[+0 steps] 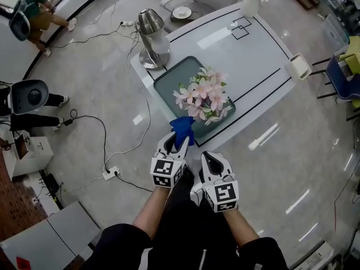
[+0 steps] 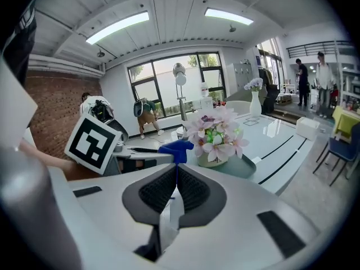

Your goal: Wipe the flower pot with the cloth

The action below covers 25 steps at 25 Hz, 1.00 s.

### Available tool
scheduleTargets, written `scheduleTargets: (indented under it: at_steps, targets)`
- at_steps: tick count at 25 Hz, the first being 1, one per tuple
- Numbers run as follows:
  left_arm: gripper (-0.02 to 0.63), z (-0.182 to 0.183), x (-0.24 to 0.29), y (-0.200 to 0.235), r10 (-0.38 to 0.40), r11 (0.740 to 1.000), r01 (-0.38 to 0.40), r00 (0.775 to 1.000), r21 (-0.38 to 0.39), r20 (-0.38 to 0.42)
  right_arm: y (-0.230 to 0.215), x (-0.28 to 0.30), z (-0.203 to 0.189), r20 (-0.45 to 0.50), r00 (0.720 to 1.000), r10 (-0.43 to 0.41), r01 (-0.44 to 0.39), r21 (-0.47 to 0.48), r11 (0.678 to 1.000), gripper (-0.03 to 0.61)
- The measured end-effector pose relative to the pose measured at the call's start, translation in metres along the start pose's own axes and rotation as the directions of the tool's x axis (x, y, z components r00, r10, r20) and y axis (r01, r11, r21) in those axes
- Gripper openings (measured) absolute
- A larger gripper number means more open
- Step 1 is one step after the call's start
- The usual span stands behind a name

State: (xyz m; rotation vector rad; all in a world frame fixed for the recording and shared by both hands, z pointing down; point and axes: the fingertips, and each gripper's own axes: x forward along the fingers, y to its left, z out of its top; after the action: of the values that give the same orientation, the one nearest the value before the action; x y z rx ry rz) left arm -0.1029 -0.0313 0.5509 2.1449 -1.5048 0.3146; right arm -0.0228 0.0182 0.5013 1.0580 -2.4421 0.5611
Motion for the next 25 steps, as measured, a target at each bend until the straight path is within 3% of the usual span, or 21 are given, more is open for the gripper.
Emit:
scheduleTargets:
  at_steps: [11, 25]
  targets:
    - [0.138, 0.03, -0.077, -0.035, -0.149, 0.977, 0.139, 0.988, 0.161, 0.048, 0.046, -0.032, 0.026, 0.07, 0.996, -0.048, 0.047, 0.015, 0.999, 0.009]
    - [0.138, 0.032, -0.128, -0.036, -0.2, 0.961, 0.184, 0.978, 0.204, 0.061, 0.093, -0.045, 0.036, 0.125, 0.99, -0.068, 0.068, 0.008, 0.998, 0.008]
